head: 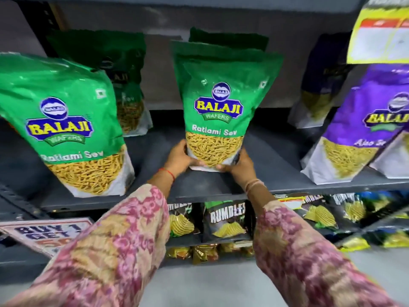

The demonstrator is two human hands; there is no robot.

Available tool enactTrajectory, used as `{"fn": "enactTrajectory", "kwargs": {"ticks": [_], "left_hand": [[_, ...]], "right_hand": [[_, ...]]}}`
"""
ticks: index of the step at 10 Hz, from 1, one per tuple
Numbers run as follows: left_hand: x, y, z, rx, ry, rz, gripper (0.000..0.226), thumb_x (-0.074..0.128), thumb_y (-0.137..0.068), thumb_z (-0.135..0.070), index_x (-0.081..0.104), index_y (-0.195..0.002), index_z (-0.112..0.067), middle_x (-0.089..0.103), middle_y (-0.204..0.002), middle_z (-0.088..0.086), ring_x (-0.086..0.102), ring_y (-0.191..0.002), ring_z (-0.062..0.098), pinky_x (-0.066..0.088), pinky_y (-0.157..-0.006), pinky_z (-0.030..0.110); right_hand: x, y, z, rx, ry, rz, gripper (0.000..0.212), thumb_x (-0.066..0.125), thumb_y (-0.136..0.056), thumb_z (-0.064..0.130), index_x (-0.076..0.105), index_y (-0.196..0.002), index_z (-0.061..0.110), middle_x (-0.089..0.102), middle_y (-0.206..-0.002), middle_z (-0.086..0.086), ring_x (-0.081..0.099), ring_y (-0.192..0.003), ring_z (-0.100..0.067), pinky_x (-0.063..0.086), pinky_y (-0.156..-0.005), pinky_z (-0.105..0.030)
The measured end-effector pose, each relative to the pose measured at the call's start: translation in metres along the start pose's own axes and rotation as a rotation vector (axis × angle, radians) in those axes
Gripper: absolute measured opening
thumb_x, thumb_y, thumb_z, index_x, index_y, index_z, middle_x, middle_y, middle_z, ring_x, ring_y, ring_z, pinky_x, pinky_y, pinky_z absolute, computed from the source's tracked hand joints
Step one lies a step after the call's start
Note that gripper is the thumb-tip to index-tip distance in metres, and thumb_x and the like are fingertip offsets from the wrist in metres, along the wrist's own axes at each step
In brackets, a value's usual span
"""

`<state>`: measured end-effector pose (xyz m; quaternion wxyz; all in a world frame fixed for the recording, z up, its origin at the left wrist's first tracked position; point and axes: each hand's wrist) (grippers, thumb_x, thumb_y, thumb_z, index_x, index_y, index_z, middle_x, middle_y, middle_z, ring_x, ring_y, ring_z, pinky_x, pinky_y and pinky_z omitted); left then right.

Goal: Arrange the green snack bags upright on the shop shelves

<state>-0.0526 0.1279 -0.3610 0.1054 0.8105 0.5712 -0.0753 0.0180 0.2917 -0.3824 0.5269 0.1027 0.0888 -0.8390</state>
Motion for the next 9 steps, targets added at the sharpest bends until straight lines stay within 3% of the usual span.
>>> {"fn": "enactTrajectory", "kwargs": {"ticks": [1, 2, 3, 4, 5, 6, 7, 8, 9], "left_hand": [[0.010, 0.019, -0.002, 0.064, -0.035, -0.028, 0.059, 0.084, -0.047, 0.001, 0.055, -0.098, -0.011, 0.064, -0.108, 0.015, 0.060, -0.098, 0.026, 0.050, -0.093, 0.045], [0.025, 0.042, -0.002, 0.127, -0.056, -0.049, 0.058, 0.086, -0.046, -0.006, 0.056, -0.094, -0.018, 0.067, -0.105, 0.010, 0.063, -0.096, 0.022, 0.051, -0.090, 0.037], [0.037, 0.056, -0.001, 0.143, -0.062, -0.061, 0.054, 0.085, -0.048, -0.006, 0.054, -0.090, -0.020, 0.066, -0.102, 0.008, 0.062, -0.095, 0.021, 0.050, -0.089, 0.035], [0.042, 0.060, -0.001, 0.117, -0.041, -0.055, 0.053, 0.084, -0.050, -0.004, 0.055, -0.092, -0.016, 0.066, -0.110, 0.016, 0.062, -0.097, 0.023, 0.050, -0.093, 0.039], [0.044, 0.062, 0.000, 0.100, -0.025, -0.064, 0.052, 0.083, -0.051, -0.003, 0.056, -0.094, -0.012, 0.065, -0.111, 0.017, 0.062, -0.097, 0.023, 0.049, -0.093, 0.038], [0.045, 0.063, 0.000, 0.092, -0.006, -0.069, 0.051, 0.083, -0.051, -0.002, 0.056, -0.094, -0.012, 0.065, -0.107, 0.011, 0.061, -0.098, 0.024, 0.049, -0.093, 0.037], [0.046, 0.064, 0.003, 0.085, -0.005, -0.065, 0.053, 0.083, -0.051, -0.004, 0.056, -0.096, -0.013, 0.063, -0.102, 0.005, 0.061, -0.097, 0.022, 0.048, -0.091, 0.034], [0.044, 0.060, 0.005, 0.104, 0.024, -0.044, 0.051, 0.083, -0.052, -0.006, 0.056, -0.093, -0.020, 0.063, -0.103, 0.002, 0.061, -0.096, 0.019, 0.047, -0.088, 0.030], [0.046, 0.062, 0.013, 0.104, 0.053, -0.021, 0.051, 0.081, -0.057, -0.006, 0.055, -0.099, -0.020, 0.063, -0.112, 0.007, 0.060, -0.104, 0.022, 0.046, -0.091, 0.031]], "right_hand": [[-0.021, 0.010, -0.003, -0.002, 0.015, 0.051, 0.070, 0.082, -0.057, 0.007, 0.048, -0.118, 0.008, 0.061, -0.118, -0.011, 0.054, -0.101, -0.017, 0.041, -0.082, -0.020], [-0.042, 0.025, -0.007, -0.026, 0.034, 0.050, 0.065, 0.082, -0.057, 0.008, 0.051, -0.114, 0.006, 0.062, -0.110, -0.008, 0.056, -0.097, -0.019, 0.041, -0.080, -0.019], [-0.053, 0.036, -0.009, -0.020, 0.042, 0.072, 0.062, 0.082, -0.058, 0.007, 0.051, -0.112, 0.004, 0.063, -0.114, -0.015, 0.056, -0.098, -0.021, 0.043, -0.086, -0.029], [-0.057, 0.041, -0.008, -0.028, 0.067, 0.090, 0.060, 0.081, -0.061, 0.008, 0.051, -0.113, 0.004, 0.063, -0.111, -0.012, 0.055, -0.098, -0.020, 0.043, -0.083, -0.021], [-0.058, 0.042, -0.008, -0.047, 0.088, 0.100, 0.056, 0.080, -0.062, 0.009, 0.052, -0.110, 0.004, 0.059, -0.100, -0.003, 0.053, -0.091, -0.017, 0.038, -0.062, 0.000], [-0.059, 0.043, -0.007, -0.061, 0.088, 0.099, 0.051, 0.081, -0.062, 0.010, 0.052, -0.104, 0.010, 0.057, -0.093, 0.003, 0.052, -0.086, -0.014, 0.033, -0.057, 0.007], [-0.058, 0.045, -0.010, -0.063, 0.113, 0.104, 0.050, 0.081, -0.062, 0.013, 0.052, -0.103, 0.012, 0.057, -0.096, 0.002, 0.052, -0.088, -0.015, 0.036, -0.058, 0.001], [-0.060, 0.041, -0.007, -0.034, 0.161, 0.116, 0.056, 0.081, -0.063, 0.018, 0.051, -0.109, 0.009, 0.062, -0.105, -0.005, 0.055, -0.094, -0.018, 0.036, -0.070, -0.010], [-0.058, 0.047, -0.008, -0.031, 0.099, 0.093, 0.075, 0.082, -0.061, 0.012, 0.041, -0.124, 0.007, 0.056, -0.126, -0.011, 0.054, -0.115, -0.026, 0.041, -0.090, -0.023]]}}
Point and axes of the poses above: each hand's wrist, its own y-axis away from the middle knuckle, its own x-axis out of the palm, z = x × y
